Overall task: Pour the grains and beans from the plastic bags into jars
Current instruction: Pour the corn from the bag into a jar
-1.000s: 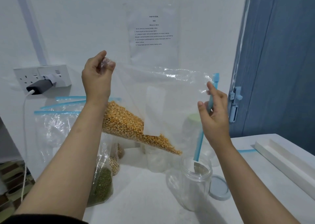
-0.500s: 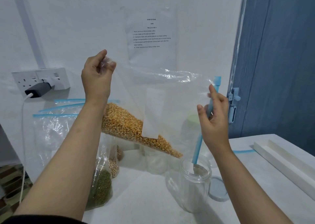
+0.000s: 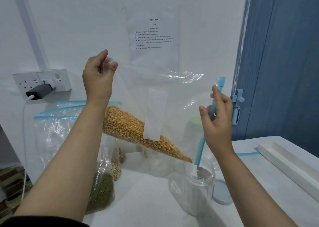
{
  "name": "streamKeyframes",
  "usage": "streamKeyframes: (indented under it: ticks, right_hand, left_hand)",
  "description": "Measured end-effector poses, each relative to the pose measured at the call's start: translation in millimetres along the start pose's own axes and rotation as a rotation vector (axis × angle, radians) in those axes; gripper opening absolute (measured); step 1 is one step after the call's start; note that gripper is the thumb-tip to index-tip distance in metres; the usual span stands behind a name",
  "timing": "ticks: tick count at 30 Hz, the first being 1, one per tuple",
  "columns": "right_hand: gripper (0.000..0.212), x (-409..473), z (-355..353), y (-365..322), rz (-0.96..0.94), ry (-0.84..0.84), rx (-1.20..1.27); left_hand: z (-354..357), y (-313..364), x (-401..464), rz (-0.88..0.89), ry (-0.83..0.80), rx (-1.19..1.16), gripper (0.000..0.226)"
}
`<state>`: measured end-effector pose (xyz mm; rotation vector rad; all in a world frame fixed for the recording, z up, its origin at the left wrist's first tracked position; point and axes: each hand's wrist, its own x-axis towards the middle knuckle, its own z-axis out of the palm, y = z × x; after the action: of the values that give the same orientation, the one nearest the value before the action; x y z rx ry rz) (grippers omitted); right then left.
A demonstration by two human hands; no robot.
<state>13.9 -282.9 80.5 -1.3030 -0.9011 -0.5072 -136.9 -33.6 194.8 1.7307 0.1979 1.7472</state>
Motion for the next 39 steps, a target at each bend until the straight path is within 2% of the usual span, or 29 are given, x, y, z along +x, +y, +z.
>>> streamKeyframes:
  ticks: [39]
  right_hand:
    - [0.063, -10, -5, -9, 0.009, 0.013, 0.025]
  left_hand:
    - [1, 13, 10, 0.059, -0.011, 0.039, 0.044]
